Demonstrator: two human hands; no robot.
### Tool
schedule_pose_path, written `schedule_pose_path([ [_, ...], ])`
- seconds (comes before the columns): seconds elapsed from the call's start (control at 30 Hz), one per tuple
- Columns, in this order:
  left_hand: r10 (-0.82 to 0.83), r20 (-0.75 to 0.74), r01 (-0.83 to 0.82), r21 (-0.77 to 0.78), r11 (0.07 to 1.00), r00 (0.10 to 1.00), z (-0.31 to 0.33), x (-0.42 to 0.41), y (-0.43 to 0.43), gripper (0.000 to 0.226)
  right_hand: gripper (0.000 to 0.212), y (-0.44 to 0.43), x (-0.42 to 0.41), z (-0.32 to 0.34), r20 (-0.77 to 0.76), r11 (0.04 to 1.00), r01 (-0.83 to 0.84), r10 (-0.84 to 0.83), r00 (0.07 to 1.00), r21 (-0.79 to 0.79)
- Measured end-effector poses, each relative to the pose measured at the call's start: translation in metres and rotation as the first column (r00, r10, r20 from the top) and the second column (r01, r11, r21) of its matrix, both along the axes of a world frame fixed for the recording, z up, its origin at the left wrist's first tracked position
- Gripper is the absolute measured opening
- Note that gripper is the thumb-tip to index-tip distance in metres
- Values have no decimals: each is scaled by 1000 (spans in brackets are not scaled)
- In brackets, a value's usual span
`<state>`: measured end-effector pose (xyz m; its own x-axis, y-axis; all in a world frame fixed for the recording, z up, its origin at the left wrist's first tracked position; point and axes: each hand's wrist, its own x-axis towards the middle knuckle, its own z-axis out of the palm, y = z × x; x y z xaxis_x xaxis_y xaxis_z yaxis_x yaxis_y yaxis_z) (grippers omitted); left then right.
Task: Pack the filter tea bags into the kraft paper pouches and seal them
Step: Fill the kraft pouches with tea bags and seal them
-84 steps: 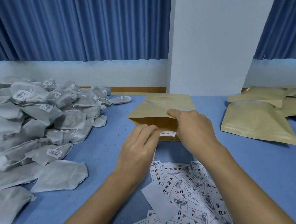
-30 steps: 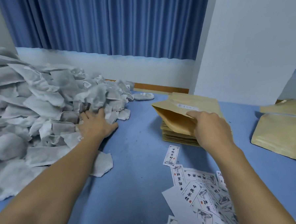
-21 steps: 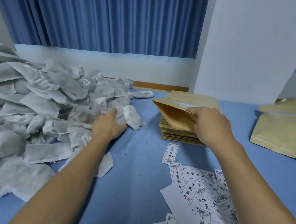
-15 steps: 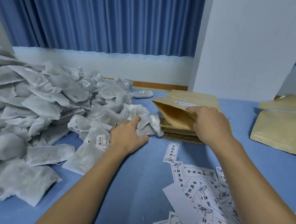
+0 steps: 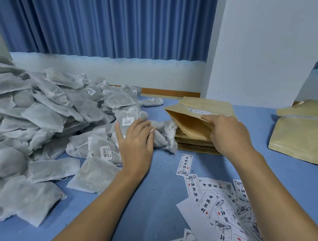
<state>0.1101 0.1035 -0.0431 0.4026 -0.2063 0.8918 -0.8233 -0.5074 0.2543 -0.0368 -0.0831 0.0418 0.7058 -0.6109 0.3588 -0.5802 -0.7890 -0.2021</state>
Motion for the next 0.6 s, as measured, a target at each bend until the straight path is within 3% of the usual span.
schedule_pose_path([
  [0.1,-64,44,72,-205,976,997,11,-5,0,7,67,1,0,1,-4,1000,-1,1,1000,1],
  [0.2,-162,39,163,-430,888,986,36,-17,-5,9,62,0,-1,2,10,1000,-4,4,1000,10],
  [0.3,-253,124,280,-519,807,959,63,-33,-9,12,62,0,-3,4,14,1000,-12,12,1000,19],
  [0.37,-288,198,349,-494,797,937,74,-42,-10,14,65,1,-5,6,9,1000,-18,17,1000,17],
  [0.47,-356,296,445,-329,833,886,71,-57,-14,16,62,3,-7,9,14,999,-31,30,999,14],
  [0.6,-470,221,490,-45,870,855,34,-70,-25,13,57,2,-6,12,10,998,-62,62,998,11],
])
